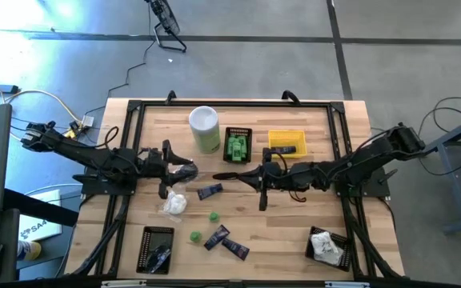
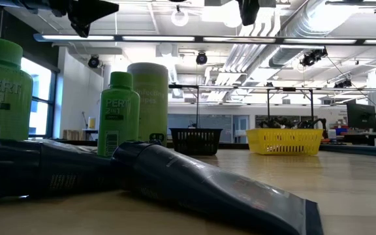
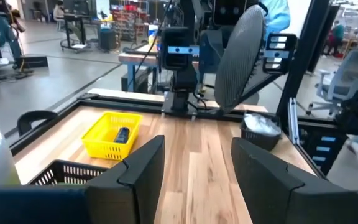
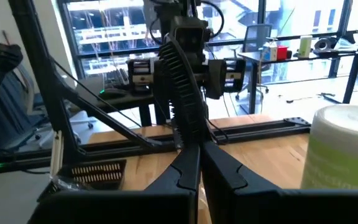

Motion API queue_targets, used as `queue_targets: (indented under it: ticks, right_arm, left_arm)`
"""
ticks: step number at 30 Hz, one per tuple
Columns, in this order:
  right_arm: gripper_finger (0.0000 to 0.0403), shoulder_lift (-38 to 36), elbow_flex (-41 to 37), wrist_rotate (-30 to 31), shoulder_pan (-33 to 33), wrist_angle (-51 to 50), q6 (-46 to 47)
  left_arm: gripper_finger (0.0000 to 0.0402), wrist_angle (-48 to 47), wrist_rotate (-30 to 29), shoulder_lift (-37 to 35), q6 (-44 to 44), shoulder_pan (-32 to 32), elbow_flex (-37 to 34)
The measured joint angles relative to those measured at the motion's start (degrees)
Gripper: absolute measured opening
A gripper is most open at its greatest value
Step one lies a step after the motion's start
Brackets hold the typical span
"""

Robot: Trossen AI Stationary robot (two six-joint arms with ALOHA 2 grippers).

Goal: Pick & Place Travel size toiletries
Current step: Put the black hair brush into the bottom left black bin

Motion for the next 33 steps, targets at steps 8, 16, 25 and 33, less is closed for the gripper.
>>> queue_targets:
  ticks: [8,16,25,33]
  right_arm:
    - [0.0003,3.35,0.00,0.24,-1.90,5.51,-0.04]
    - [0.0003,3.98,0.00,-2.29,-3.39,6.01,1.27]
    - [0.0003,3.97,0.00,-2.49,-3.33,5.93,1.44]
    - [0.0003,3.97,0.00,-2.36,-3.35,5.34,1.44]
  left_arm:
    - [0.0182,6.07,-0.07,4.40,0.20,0.00,0.00]
    - [0.0182,13.41,-1.58,12.10,3.19,0.02,0.02]
    - [0.0182,24.94,-2.14,18.48,6.13,0.02,0.02]
    - [0.0182,30.78,-2.08,22.81,6.81,0.02,0.02]
